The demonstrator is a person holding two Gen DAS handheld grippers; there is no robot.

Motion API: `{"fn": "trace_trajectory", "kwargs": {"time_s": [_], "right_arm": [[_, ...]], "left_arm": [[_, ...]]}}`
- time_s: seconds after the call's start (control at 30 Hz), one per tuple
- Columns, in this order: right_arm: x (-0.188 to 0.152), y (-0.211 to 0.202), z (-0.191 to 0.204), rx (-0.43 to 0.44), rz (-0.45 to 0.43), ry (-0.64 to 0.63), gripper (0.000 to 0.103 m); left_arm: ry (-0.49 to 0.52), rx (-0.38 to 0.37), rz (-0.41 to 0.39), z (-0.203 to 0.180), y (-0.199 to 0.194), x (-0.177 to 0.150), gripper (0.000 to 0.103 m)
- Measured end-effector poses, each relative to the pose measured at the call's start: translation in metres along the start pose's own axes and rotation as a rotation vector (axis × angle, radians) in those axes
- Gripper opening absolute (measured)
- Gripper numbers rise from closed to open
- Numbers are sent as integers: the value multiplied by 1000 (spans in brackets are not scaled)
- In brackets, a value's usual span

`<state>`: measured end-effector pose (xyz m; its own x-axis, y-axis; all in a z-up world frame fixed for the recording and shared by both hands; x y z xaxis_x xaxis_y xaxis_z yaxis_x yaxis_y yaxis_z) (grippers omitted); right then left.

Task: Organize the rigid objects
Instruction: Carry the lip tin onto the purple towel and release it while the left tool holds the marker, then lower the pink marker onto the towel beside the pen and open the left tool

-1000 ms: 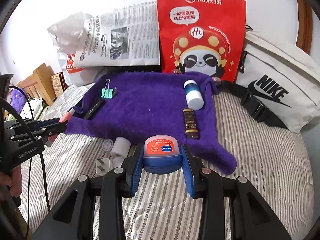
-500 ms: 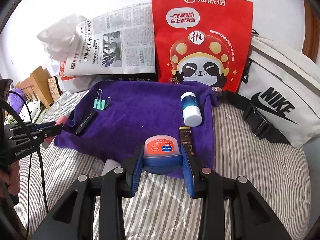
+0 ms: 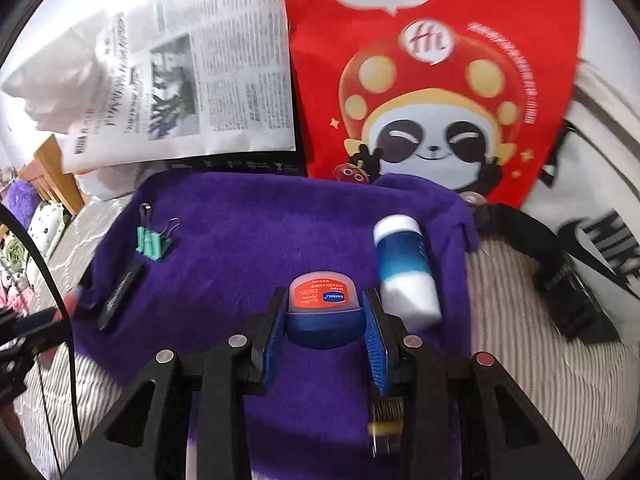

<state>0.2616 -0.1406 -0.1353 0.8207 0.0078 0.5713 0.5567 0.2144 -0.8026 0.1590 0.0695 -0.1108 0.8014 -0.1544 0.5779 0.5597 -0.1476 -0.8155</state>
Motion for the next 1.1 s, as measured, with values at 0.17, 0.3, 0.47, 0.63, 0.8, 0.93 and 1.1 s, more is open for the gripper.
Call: {"fn": "trace_trajectory", "kwargs": {"time_s": [0.17, 0.3, 0.47, 0.63, 0.8, 0.93, 1.1], "right_arm": [[17, 33, 6, -32, 58, -33, 37], [26, 51, 4, -71, 107, -37, 37], [33, 67, 0, -74, 172, -18, 37], [36, 69, 1, -77, 187, -34, 37], [36, 68, -1, -42, 203, -37, 47], [24, 61, 3, -47, 206, -67, 50], [1, 33, 8, -46, 183, -90, 50]], "left_arm": [[0, -4, -3, 6, 0, -2, 17], [6, -15, -2, 7, 3, -1, 17], [3, -31, 3, 8, 8, -3, 17], [4, -40, 11, 7, 12, -4, 17], [0, -51, 16, 6, 10, -6, 17], [-13, -55, 22, 8, 9, -7, 17], [-21, -63, 23, 8, 8, -5, 17]]}}
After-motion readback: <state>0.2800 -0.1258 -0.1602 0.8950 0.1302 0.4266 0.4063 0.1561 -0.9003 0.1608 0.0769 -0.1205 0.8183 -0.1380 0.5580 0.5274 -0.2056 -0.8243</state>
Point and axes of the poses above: each gripper's, at about its wrist camera, not at the fingertips, and y roughly the way its jaws point, z to its left, x to its top, the point moved 3 cm from there along y, roughly the way its jaws point, and after that the axes turned 7 degrees about y, right-handed, at the moved point
